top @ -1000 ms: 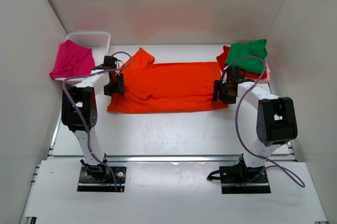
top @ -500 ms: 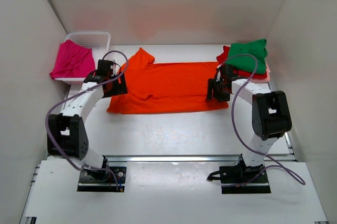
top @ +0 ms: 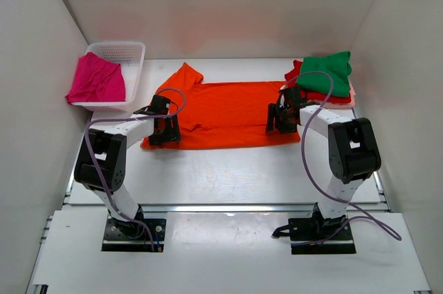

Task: Fold and stack the t-shirts
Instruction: Fold the flattened tshirt in 1/3 of the way, then grap the side of the flattened tshirt furthest away from the robot with both arms

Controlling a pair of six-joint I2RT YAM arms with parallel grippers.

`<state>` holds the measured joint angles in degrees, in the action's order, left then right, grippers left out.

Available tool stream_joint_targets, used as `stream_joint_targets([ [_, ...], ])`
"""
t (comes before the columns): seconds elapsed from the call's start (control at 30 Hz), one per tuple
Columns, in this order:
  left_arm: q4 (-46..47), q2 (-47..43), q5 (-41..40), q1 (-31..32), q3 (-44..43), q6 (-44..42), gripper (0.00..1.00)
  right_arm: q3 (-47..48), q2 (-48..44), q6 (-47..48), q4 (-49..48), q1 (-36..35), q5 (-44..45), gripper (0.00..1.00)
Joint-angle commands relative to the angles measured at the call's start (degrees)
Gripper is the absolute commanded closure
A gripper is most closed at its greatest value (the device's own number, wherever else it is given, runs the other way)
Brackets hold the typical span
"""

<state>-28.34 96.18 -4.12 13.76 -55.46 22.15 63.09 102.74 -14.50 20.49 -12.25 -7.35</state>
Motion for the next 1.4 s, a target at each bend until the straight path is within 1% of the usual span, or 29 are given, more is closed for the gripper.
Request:
stream_joint_targets([
  [0.0,-1.72,1.38,-1.59,0.39,1.49,1.67,0.24,-4.11,-1.56,-1.23,0.95,0.65,1.38,0.40],
  [0.03,-2.16,1.20,-1.24,0.22,2.28,1.41,0.27,-5.33,-2.27,-1.58,1.48,0.48,0.94,0.40],
  [0.1,-3.30,0.50,0.07,0.48,3.60,1.66,0.29,-7.62,-3.41,-1.67,2.18,0.56,1.29,0.40],
  [0.13,-3.83,-0.72,1.12,0.48,4.74,1.06,0.33,-8.33,-4.38,-2.02,2.53,0.21,1.29,0.40],
  [0.2,-5.32,-2.83,2.27,1.18,6.84,1.40,0.35,-10.87,-5.87,-2.89,3.59,-0.40,1.20,0.40],
  [0.27,-6.28,-5.99,3.58,2.67,11.06,1.93,0.35,-13.33,-8.86,-3.60,4.03,-0.58,0.68,0.40],
  [0.43,-9.63,-16.44,7.89,4.96,17.92,1.76,0.37,-19.40,-15.36,-5.10,5.61,-1.37,-0.99,0.39],
  [0.47,-11.89,-17.68,8.25,5.31,19.24,1.75,0.39,-20.63,-16.77,-5.10,6.48,-1.46,-0.73,0.39],
  [0.57,-15.77,-24.62,9.04,8.21,18.90,3.15,0.40,-22.91,-20.19,-5.27,9.29,-2.08,-0.82,0.38],
  [0.6,-17.44,-25.68,9.56,9.43,18.20,3.94,0.40,-23.45,-20.99,-5.27,10.70,-2.34,-0.99,0.38],
  [0.7,-21.48,-31.22,12.73,9.10,17.50,4.04,0.41,-24.77,-25.21,-5.80,14.73,-3.21,-2.57,0.38],
  [0.77,-24.72,-35.60,11.95,7.69,16.10,2.73,0.40,-24.77,-29.68,-6.06,17.98,-4.35,-3.63,0.37],
  [0.8,-26.66,-36.41,11.77,6.03,14.96,1.68,0.39,-24.77,-30.48,-6.24,20.27,-4.62,-3.37,0.38],
  [0.83,-28.16,-38.42,12.03,3.93,14.16,1.06,0.39,-23.55,-33.19,-6.33,21.25,-4.62,-3.02,0.38],
  [0.9,-29.75,-39.93,12.73,0.68,8.91,0.00,0.39,-21.97,-37.59,-5.72,23.62,-2.18,-2.93,0.38],
  [0.93,-30.11,-40.37,12.91,-0.39,7.31,-0.09,0.39,-21.26,-38.31,-4.76,23.63,-0.68,-3.80,0.39],
  [1.0,-29.41,-38.45,13.44,0.13,0.13,0.43,0.40,-17.93,-39.28,-1.86,22.50,5.19,-4.16,0.40],
  [1.07,-25.83,-35.21,13.61,1.27,-4.97,0.17,0.40,-14.85,-37.62,0.08,21.09,8.20,-3.46,0.41],
  [1.1,-24.76,-32.31,14.31,1.01,-7.70,0.52,0.39,-12.84,-36.22,1.39,19.69,8.64,-2.24,0.41],
  [1.13,-22.57,-30.72,15.10,-0.04,-10.69,0.52,0.36,-10.38,-34.03,1.58,18.02,8.56,-0.22,0.41],
  [1.17,-20.03,-26.96,15.02,-0.66,-12.20,0.09,0.33,-8.62,-33.31,1.67,17.14,8.39,0.49,0.41],
  [1.2,-18.96,-22.83,14.06,-1.01,-14.82,0.43,0.33,-7.81,-31.22,1.15,14.95,7.95,1.63,0.41],
  [1.23,-16.34,-20.79,12.83,-1.36,-18.07,0.26,0.33,-7.28,-28.76,0.36,12.32,7.51,3.03,0.40],
  [1.3,-12.46,-12.99,11.16,-1.45,-21.42,0.35,0.33,-6.67,-26.03,-2.00,7.84,6.98,4.62,0.40],
  [1.37,-7.46,-7.36,9.84,-2.76,-24.86,0.70,0.32,-6.84,-23.21,-5.00,3.96,7.15,6.29,0.39],
])
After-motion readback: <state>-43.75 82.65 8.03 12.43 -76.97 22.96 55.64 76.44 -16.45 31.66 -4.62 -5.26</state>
